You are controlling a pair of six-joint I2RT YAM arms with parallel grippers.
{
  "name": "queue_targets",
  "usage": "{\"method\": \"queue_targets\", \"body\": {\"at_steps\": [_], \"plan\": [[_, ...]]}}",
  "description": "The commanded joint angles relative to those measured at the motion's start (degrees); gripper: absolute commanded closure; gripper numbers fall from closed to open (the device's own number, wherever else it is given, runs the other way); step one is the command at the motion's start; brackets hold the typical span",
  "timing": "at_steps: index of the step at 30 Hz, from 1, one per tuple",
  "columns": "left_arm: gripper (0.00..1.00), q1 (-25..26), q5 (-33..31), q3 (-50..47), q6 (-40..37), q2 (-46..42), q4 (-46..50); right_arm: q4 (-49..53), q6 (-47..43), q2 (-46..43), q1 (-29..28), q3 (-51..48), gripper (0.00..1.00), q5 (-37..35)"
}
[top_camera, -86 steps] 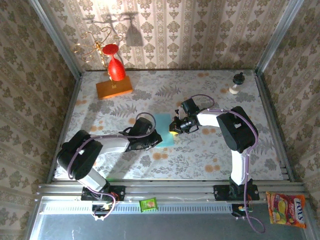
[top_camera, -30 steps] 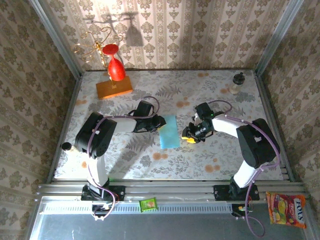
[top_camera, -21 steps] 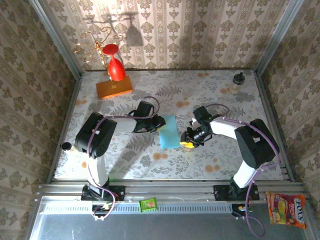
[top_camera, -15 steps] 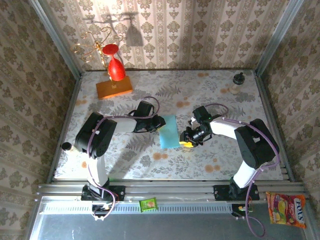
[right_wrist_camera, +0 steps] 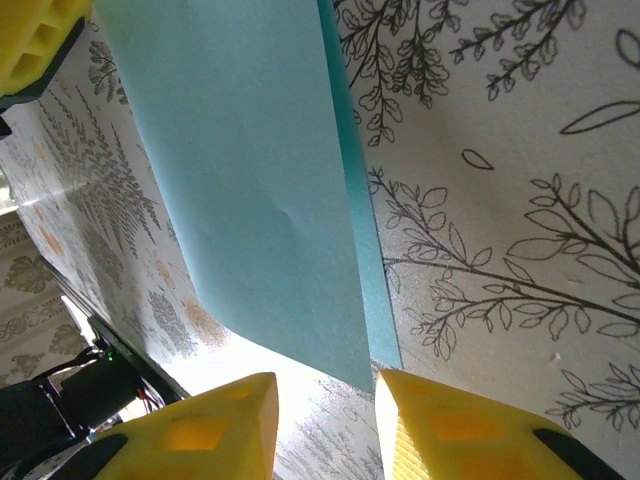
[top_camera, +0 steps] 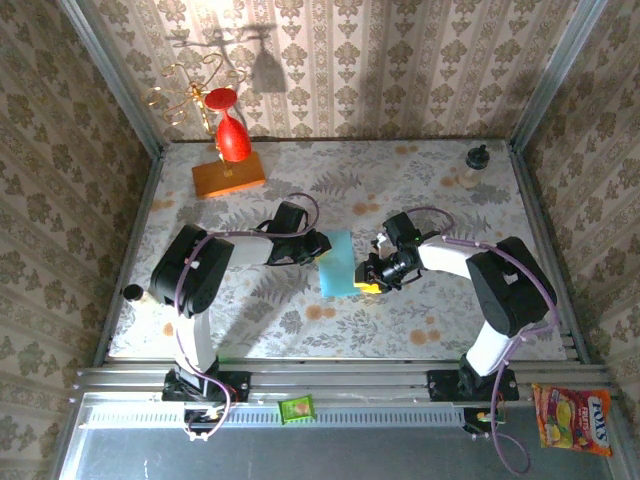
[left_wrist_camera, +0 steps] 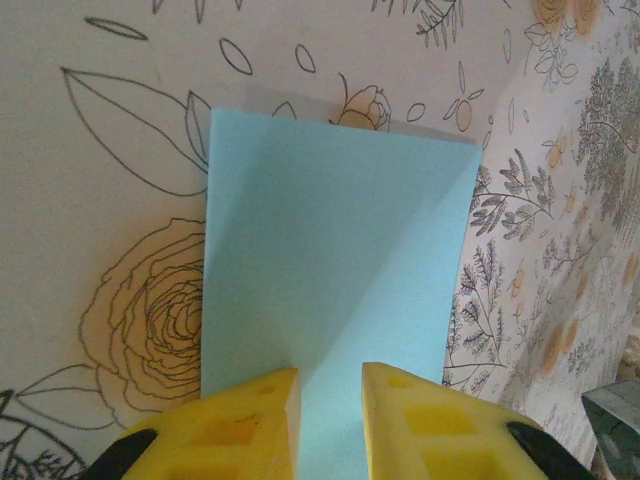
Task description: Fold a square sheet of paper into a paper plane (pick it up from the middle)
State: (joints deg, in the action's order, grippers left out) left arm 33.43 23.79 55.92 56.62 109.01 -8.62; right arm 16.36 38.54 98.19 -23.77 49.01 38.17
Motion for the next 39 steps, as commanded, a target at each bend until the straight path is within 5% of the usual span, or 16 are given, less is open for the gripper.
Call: {"method": "queue_targets", "body": {"at_steps": [1, 24, 39], "plan": [[0.76, -0.25, -1.19, -1.98, 1.33, 2.01, 2.16, -0.54, -1.01, 1.17, -0.43, -1.01, 0.67, 0.7], [0.77, 0.19, 0.11, -1.47, 1.97, 3.56, 1.06, -8.58, 1.53, 2.06, -1.01, -1.41, 0.75, 2.37], [0.75, 0.28, -2.59, 1.41, -2.16, -3.78, 1.34, -6.44, 1.79, 0.85, -0.94, -2.24, 0.94, 1.04]]}}
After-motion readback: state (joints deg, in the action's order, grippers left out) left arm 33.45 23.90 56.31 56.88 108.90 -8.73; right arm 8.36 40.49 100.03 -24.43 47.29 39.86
